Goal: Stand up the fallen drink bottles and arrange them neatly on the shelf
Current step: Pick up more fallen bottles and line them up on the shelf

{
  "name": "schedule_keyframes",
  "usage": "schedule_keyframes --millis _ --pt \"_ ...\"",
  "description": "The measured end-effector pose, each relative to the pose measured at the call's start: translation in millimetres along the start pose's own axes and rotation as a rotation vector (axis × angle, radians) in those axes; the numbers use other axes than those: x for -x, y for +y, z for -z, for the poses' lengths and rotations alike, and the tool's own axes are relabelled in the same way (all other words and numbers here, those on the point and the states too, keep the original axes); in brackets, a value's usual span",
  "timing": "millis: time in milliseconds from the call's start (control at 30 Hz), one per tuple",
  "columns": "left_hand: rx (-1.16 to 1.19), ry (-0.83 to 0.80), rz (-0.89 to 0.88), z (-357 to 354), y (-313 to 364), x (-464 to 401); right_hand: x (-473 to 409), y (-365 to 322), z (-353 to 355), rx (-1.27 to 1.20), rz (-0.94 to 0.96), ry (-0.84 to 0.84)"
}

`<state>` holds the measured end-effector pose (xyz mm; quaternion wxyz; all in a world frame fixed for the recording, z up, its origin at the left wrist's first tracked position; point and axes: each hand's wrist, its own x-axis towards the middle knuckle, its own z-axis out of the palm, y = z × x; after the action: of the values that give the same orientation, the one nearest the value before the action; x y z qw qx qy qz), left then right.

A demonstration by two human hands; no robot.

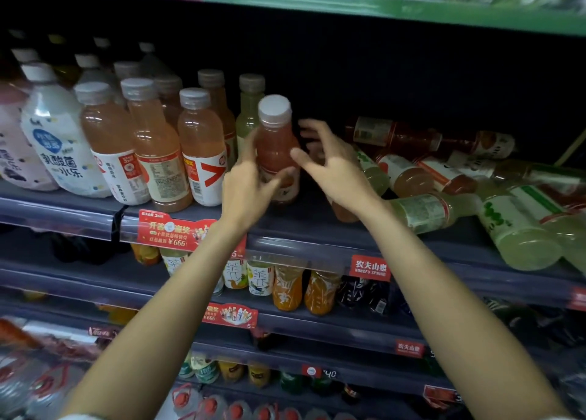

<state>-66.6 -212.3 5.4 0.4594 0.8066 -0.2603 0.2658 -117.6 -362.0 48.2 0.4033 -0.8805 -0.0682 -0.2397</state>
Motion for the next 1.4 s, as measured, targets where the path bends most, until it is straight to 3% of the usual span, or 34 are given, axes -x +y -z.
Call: schedule_keyframes --millis 167,367,533,633,800,933,1000,1100,1167,1233,1400 --pt "-0.142 0.077 0.032 13.5 -1.7 -7.6 15.3 22.7 -24.5 -0.024 -0.128 -0.284" --pt "-0.257 0.116 -0.150 21.8 -7.0 -0.5 14.5 19.6 -65.8 -0.060 -0.090 -0.027" --pt "-0.527 0.211 -0.391 20.1 -36.7 7.4 5.0 22.0 -90.4 0.091 -0.069 0.066" --pt "-0.673 0.250 -0.390 25.0 -47.5 4.9 -2.2 18.5 -99.0 0.107 -0.079 0.078" --pt "-0.700 0.225 -0.384 25.1 -53.3 1.1 4.0 14.3 -90.2 0.155 -0.033 0.017" --pt "-0.601 0.233 -0.380 23.1 -46.5 9.1 22.0 5.4 -64.4 0.455 0.133 0.118" --pt "-0.436 0.194 -0.420 20.1 -34.6 18.4 31.1 5.1 -49.1 0.610 0.173 0.203" --pt "-0.236 -0.032 -0.309 10.5 -10.4 32.8 42.0 12.0 -30.5 0.815 -0.024 0.151" --pt "-0.204 -0.202 -0.152 0.5 -0.3 35.8 46.8 16.4 -22.3 0.814 -0.148 0.103" --pt "-0.174 -0.314 -0.050 -8.9 6.3 34.2 53.3 19.1 -19.2 0.730 -0.128 0.120" --pt "-0.172 -0.341 0.053 -22.1 14.8 30.2 64.1 23.5 -14.9 0.670 -0.013 0.150"
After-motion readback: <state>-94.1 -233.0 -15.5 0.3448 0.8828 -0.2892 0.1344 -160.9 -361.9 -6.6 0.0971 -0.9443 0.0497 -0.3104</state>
